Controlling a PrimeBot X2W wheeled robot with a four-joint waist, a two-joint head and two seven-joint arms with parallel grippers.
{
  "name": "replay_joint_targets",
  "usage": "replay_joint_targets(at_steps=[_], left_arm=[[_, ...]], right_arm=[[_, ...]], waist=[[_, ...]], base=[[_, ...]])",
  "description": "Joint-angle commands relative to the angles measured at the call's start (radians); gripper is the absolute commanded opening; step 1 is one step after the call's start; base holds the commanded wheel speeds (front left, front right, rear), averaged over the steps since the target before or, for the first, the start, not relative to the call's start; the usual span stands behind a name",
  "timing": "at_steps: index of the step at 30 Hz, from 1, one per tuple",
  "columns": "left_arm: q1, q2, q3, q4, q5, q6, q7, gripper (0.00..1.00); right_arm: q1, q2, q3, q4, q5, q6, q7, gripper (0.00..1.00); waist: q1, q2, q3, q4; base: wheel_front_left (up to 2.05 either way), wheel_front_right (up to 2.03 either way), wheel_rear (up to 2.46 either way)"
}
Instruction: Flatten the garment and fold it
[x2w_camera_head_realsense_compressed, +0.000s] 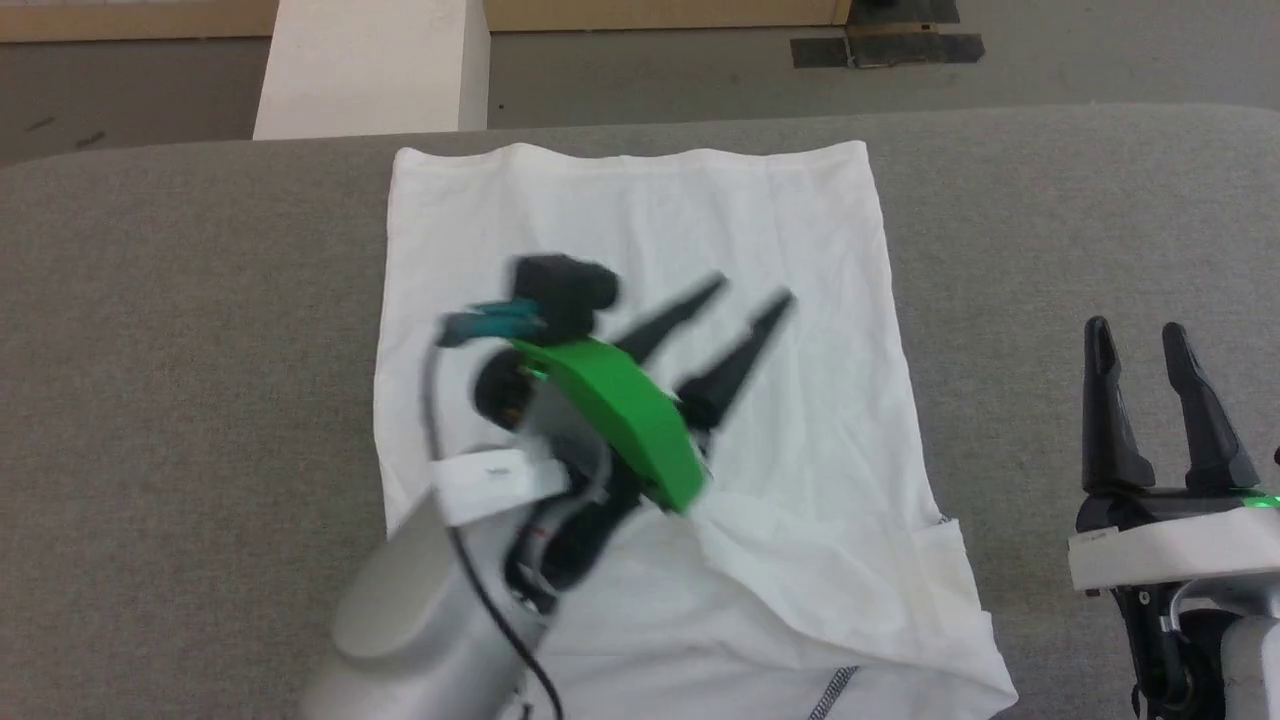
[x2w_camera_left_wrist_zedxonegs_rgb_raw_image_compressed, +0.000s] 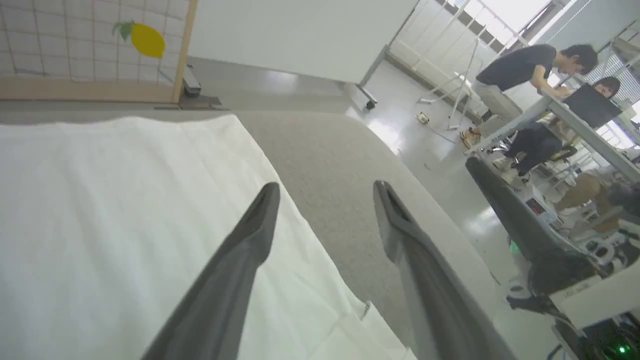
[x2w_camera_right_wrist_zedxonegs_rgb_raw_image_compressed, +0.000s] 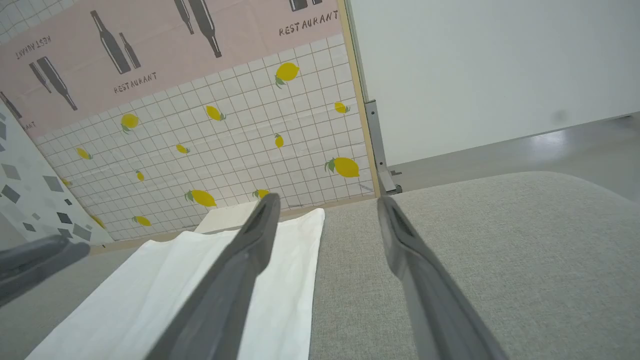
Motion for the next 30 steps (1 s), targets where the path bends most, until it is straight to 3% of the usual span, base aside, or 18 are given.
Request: replay_joint_targets(at_steps=[1, 5, 8, 12, 16, 30], left_arm=[[-0.016, 0.040, 0.055, -0.004, 0.048, 0.023, -0.094, 1.00], [0.015, 0.165, 0.152, 0.026, 0.227, 0.096, -0.346, 1.00], [0.079, 0.204, 0.217, 0.060, 0.265, 0.154, -0.445, 1.00], [0.152, 0.212, 0.286, 0.062, 0.265, 0.191, -0.477, 1.00], [0.202, 0.207, 0.322, 0.028, 0.274, 0.204, -0.484, 1.00], [0.148, 0.243, 0.369, -0.156, 0.313, 0.222, -0.468, 1.00]], right_arm=[[-0.018, 0.000, 0.003, -0.003, -0.006, -0.001, 0.004, 1.00], [-0.022, 0.000, 0.018, -0.005, -0.008, -0.001, 0.024, 1.00], [-0.020, 0.000, 0.018, 0.003, -0.010, -0.001, 0.057, 1.00], [-0.029, 0.000, -0.010, 0.034, -0.004, -0.001, 0.133, 1.00], [-0.140, 0.000, -0.066, 0.095, 0.008, -0.001, 0.261, 1.00], [-0.872, -0.027, -0.128, 0.425, -0.246, -0.001, 0.724, 1.00]], waist=[[0.0000, 0.0000, -0.009, 0.009], [0.0000, 0.0000, -0.021, 0.010], [0.0000, 0.0000, -0.029, 0.012], [0.0000, 0.0000, -0.024, 0.014], [0.0000, 0.0000, 0.010, 0.012], [0.0000, 0.0000, 0.296, 0.070]], base=[[0.00, 0.00, 0.00], [0.00, 0.00, 0.00], [0.00, 0.00, 0.00], [0.00, 0.00, 0.00], [0.00, 0.00, 0.00], [0.00, 0.00, 0.00]])
